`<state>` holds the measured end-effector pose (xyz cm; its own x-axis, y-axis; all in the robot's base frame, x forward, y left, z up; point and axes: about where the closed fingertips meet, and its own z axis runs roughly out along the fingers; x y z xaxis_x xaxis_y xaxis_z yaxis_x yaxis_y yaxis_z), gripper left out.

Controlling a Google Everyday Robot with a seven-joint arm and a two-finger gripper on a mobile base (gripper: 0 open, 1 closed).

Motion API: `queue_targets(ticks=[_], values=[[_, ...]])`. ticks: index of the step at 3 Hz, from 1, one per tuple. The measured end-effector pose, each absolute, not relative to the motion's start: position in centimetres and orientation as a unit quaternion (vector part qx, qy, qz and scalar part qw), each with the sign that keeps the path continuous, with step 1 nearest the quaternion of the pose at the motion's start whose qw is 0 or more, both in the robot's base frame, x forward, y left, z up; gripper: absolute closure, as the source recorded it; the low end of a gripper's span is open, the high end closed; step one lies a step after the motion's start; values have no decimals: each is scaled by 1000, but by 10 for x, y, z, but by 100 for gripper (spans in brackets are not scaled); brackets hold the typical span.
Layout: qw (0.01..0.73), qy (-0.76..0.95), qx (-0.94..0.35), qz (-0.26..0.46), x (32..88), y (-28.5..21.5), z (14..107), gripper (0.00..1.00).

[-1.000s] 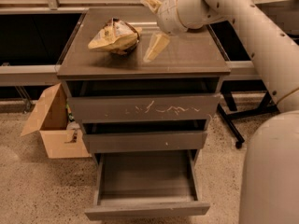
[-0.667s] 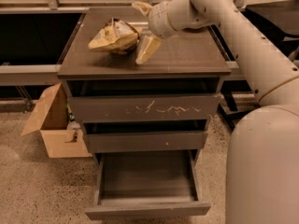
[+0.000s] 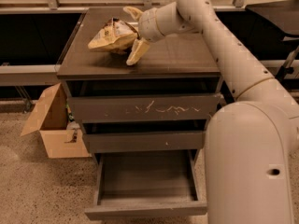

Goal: Place brown chip bag into bottom drawer

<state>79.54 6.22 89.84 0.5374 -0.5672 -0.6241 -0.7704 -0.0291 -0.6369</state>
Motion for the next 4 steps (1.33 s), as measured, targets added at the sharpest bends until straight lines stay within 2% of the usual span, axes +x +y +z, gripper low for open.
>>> queue_targets(ticks=[1,4], values=[[520,468,-707,102,808,71,888,16],[568,446,-683,111,817,72,914,86]])
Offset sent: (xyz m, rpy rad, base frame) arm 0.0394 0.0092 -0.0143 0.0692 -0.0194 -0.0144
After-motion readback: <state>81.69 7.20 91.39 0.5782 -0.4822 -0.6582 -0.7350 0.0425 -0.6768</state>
